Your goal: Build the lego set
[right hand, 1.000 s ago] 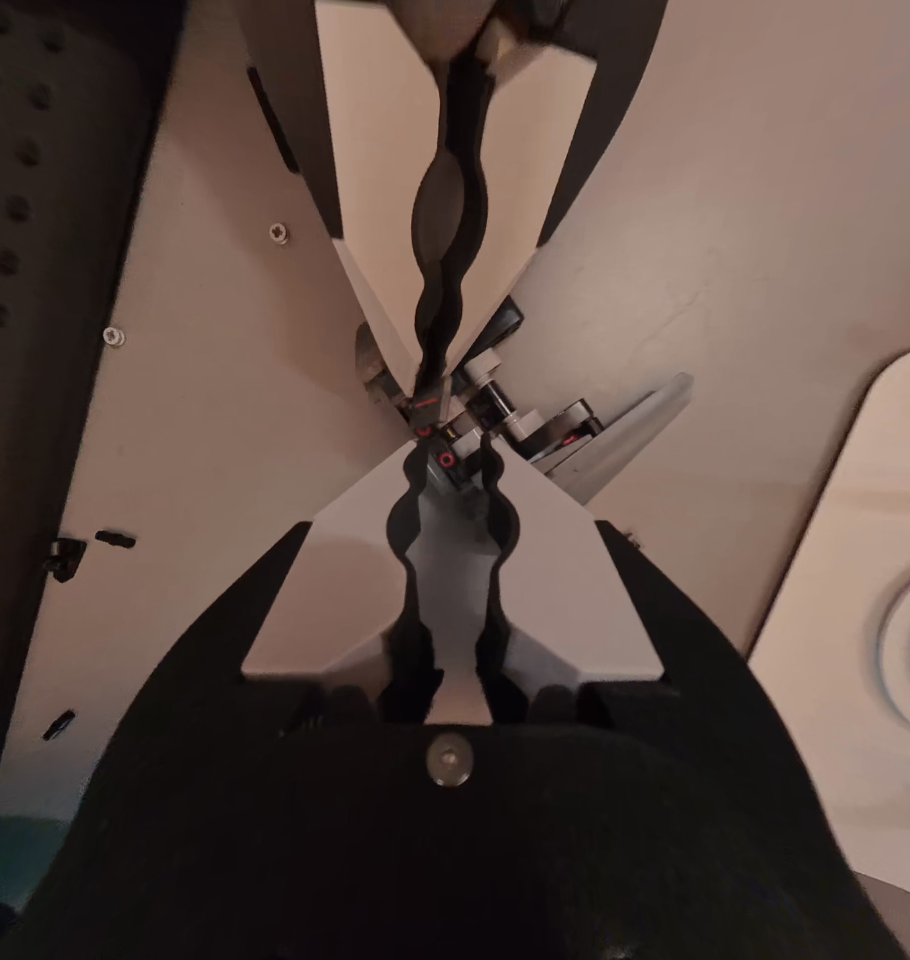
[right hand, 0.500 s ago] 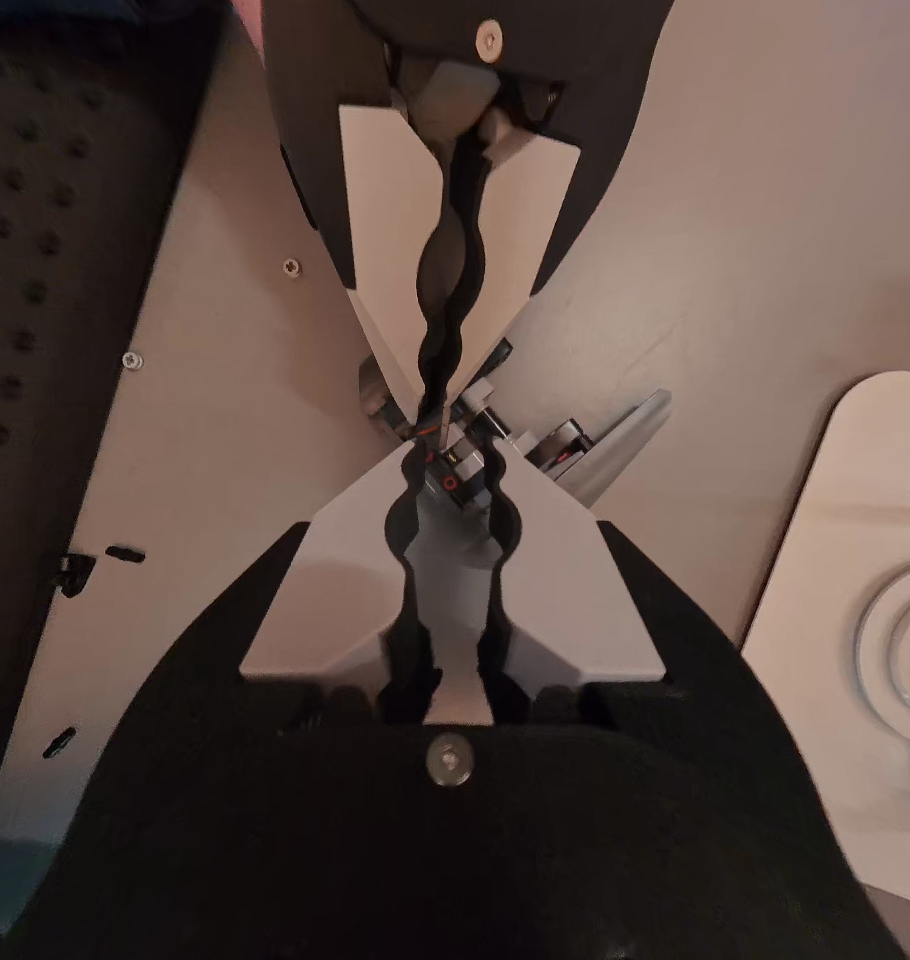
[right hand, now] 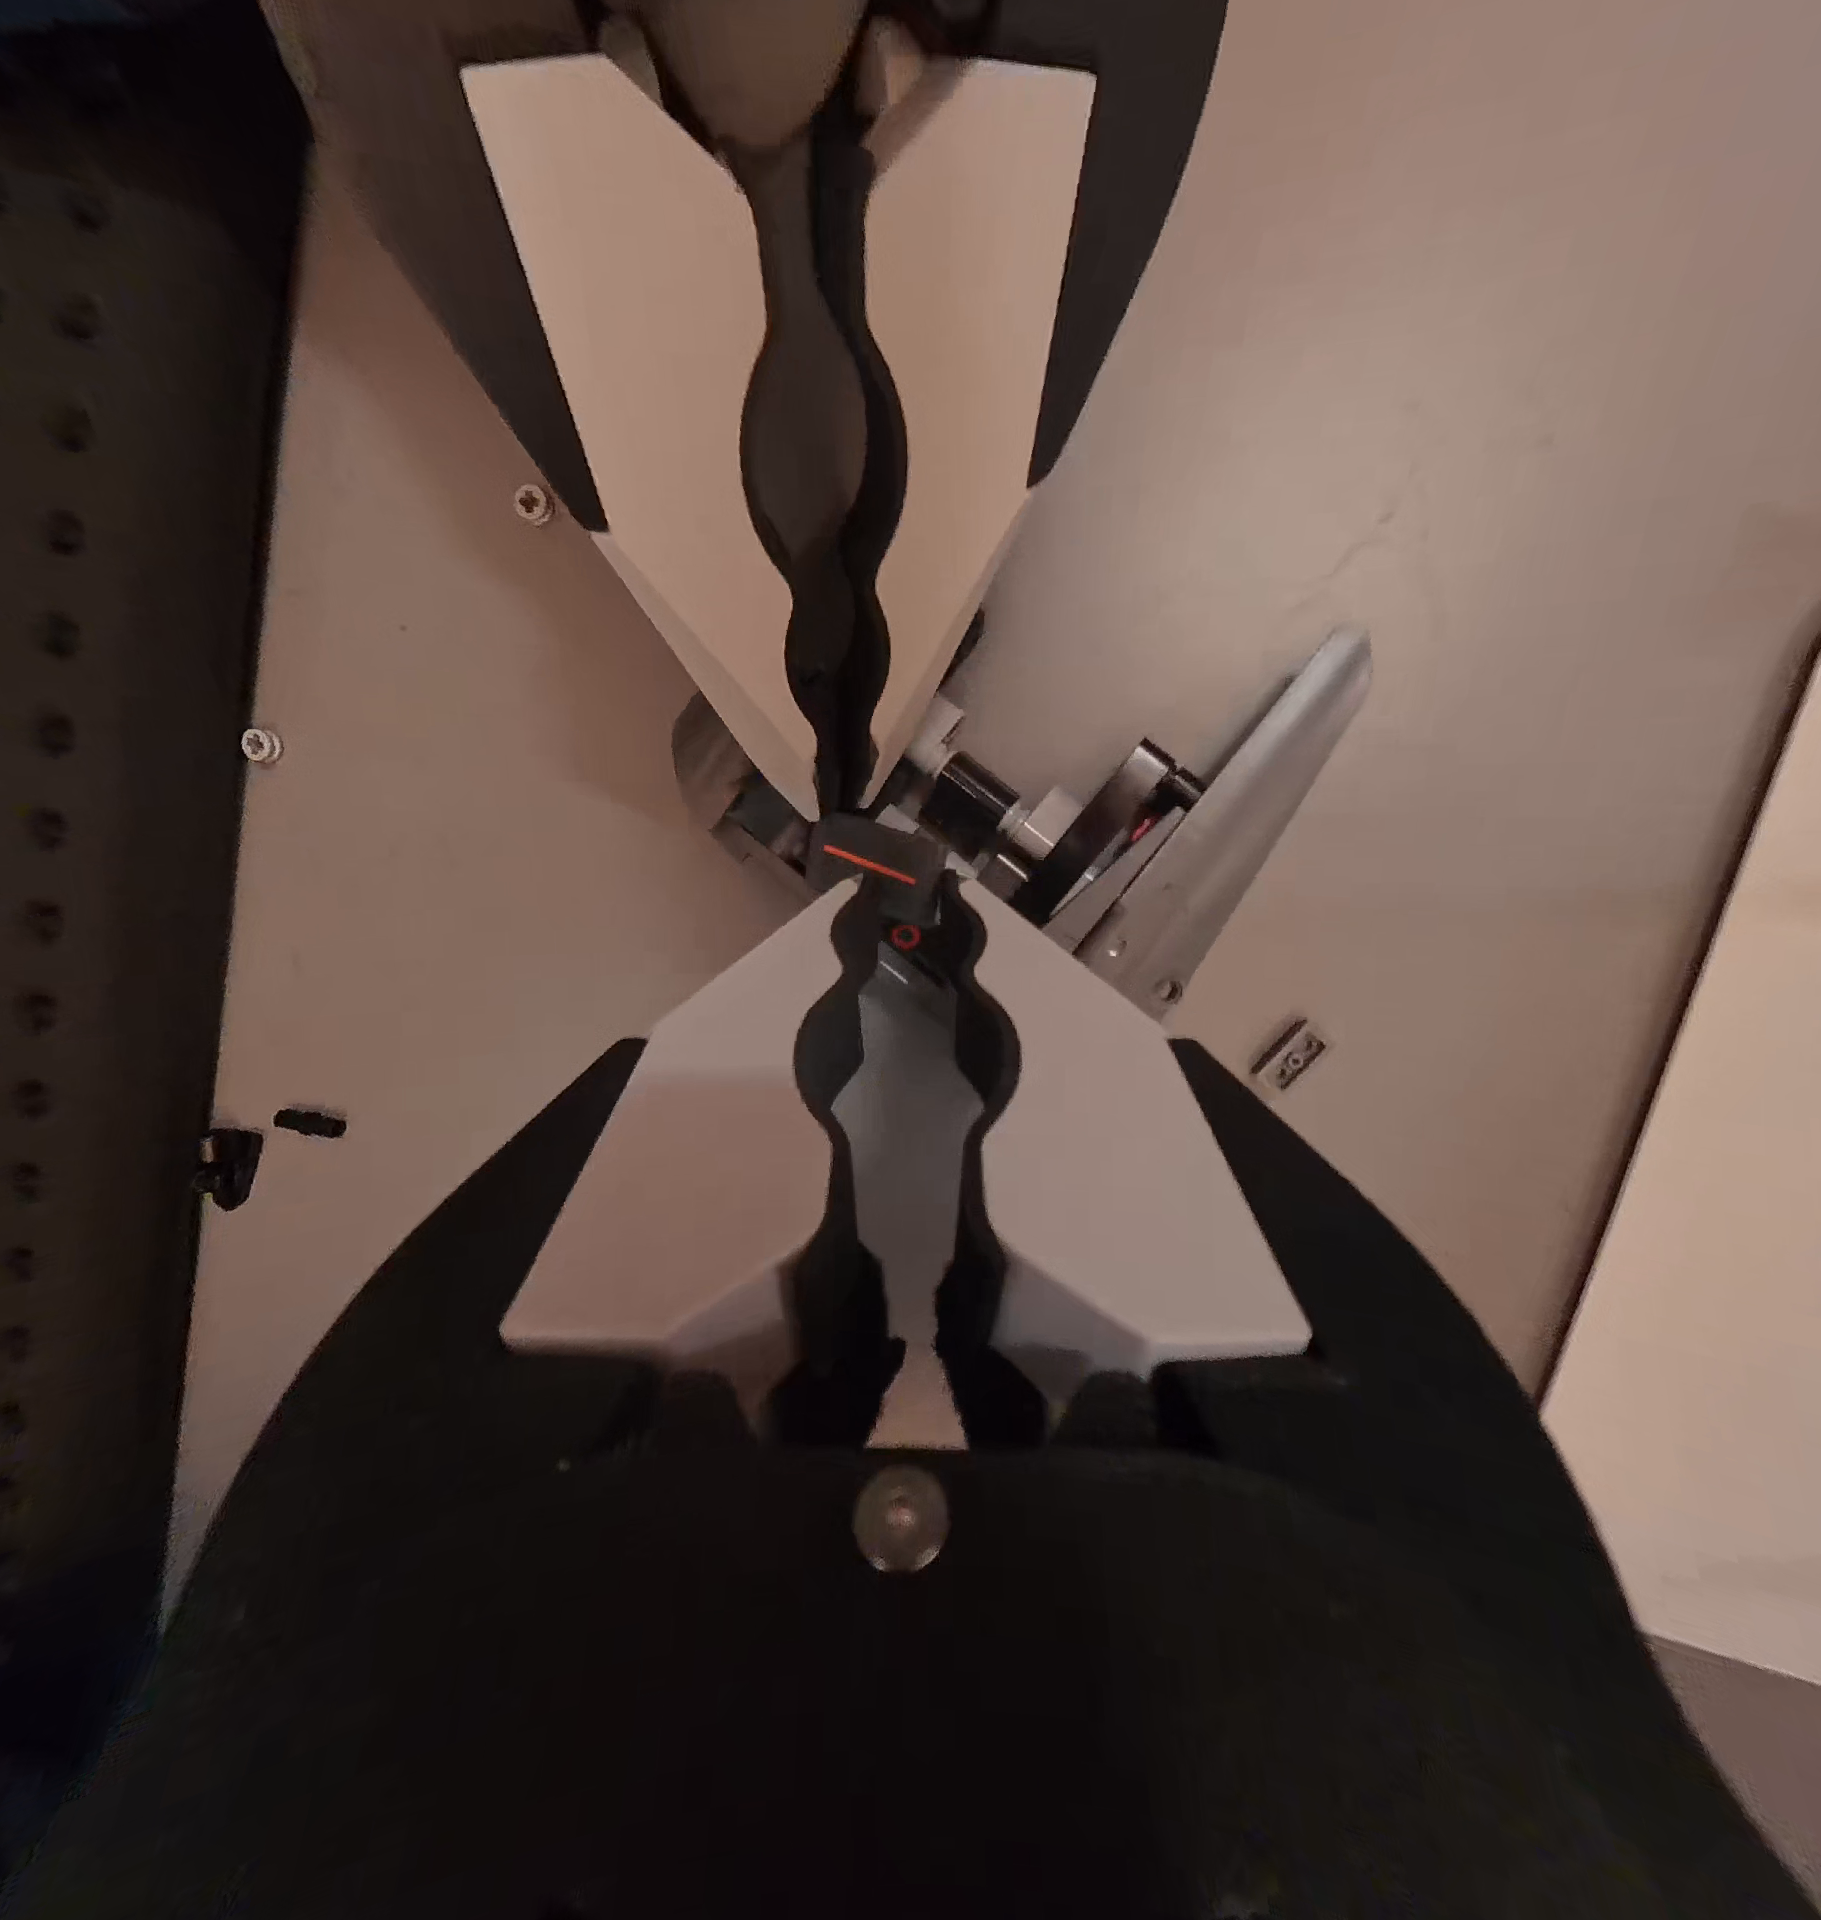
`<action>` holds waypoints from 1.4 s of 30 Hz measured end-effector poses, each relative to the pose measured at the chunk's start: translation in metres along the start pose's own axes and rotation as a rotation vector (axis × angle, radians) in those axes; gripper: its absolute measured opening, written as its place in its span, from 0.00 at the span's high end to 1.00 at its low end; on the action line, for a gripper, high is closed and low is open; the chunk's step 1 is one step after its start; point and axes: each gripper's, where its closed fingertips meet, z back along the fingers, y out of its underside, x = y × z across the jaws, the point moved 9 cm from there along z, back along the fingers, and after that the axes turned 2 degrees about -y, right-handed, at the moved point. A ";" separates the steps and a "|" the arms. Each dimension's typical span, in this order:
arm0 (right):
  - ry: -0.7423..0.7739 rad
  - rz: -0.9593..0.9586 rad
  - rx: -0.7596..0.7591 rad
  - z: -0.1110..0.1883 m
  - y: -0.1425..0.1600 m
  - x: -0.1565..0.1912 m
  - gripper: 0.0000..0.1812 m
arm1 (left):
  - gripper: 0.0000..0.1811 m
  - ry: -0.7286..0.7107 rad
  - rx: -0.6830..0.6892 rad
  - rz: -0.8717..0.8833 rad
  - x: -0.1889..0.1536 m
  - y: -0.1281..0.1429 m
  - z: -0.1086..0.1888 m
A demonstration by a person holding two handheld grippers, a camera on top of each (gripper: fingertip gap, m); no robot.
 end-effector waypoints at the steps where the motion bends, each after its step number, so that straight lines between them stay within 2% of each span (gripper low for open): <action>1: -0.002 -0.012 0.009 0.000 0.001 0.000 0.95 | 0.99 -0.003 -0.001 0.002 0.000 0.000 0.000; 4: 0.005 -0.023 0.040 -0.002 0.003 0.000 0.94 | 1.00 -0.012 -0.005 0.001 0.000 0.000 0.001; 6: 0.044 -0.022 0.091 -0.004 0.005 -0.001 0.98 | 1.00 -0.024 0.005 -0.007 0.001 0.000 0.000; 16: 0.062 0.000 0.108 -0.003 0.004 0.001 0.99 | 0.99 -0.022 0.000 -0.025 -0.002 -0.001 -0.002; 24: 0.036 0.041 0.131 0.009 0.007 0.007 0.99 | 0.96 -0.009 -0.081 -0.080 -0.011 -0.011 0.005; 33: 0.054 0.071 0.198 -0.001 0.008 0.008 1.00 | 0.95 -0.008 -0.084 -0.122 -0.016 -0.015 0.000; 42: 0.087 0.066 0.214 0.002 0.006 0.008 1.00 | 0.95 -0.002 -0.082 -0.127 -0.018 -0.015 -0.002</action>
